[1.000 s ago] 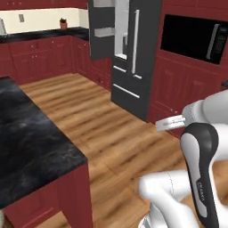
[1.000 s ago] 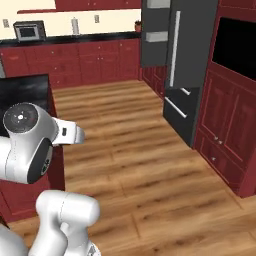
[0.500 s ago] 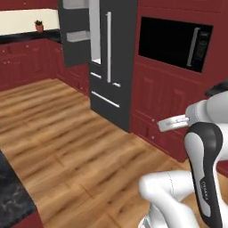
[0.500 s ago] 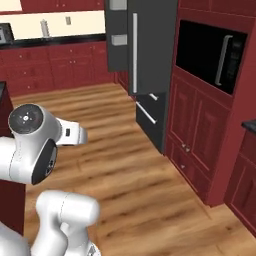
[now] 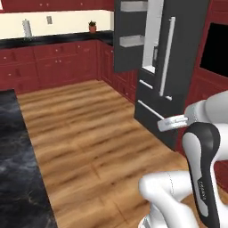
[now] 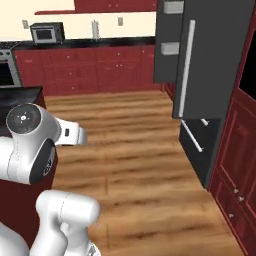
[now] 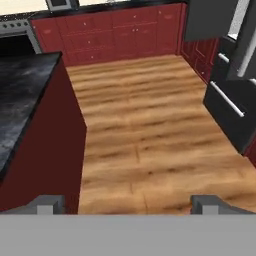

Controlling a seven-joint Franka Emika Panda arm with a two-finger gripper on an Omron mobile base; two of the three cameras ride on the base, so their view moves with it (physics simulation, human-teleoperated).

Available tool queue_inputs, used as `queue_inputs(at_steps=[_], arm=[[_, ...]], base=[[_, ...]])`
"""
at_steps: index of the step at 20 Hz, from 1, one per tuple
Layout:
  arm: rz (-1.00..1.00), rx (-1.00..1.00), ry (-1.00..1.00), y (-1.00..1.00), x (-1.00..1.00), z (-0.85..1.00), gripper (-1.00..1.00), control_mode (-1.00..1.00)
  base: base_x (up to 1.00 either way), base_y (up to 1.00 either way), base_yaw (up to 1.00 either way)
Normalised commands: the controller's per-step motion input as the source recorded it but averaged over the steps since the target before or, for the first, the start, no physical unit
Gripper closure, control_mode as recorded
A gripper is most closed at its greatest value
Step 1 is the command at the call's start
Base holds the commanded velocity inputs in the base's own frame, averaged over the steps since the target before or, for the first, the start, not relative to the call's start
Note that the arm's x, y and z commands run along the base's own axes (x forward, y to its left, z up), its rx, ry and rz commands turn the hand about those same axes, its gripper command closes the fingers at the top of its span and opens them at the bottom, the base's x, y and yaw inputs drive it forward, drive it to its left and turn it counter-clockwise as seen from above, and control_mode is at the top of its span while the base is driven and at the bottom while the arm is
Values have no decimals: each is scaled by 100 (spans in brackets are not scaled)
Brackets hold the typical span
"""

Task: Take the cheese, chicken drumstick, and avocado from the fridge and place them on the plate on the dining counter to create an appetizer plate.

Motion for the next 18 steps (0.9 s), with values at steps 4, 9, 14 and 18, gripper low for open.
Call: queue_inputs(at_steps=[4, 9, 14, 18], arm=[[0, 0, 0, 0, 0, 0, -100, 100], [0, 0, 0, 0, 0, 0, -100, 100], [0, 0, 0, 0, 0, 0, -100, 100], [0, 0, 0, 0, 0, 0, -100, 100]], base=[[100, -6, 63], [93, -24, 40], [71, -30, -2], [48, -40, -25]])
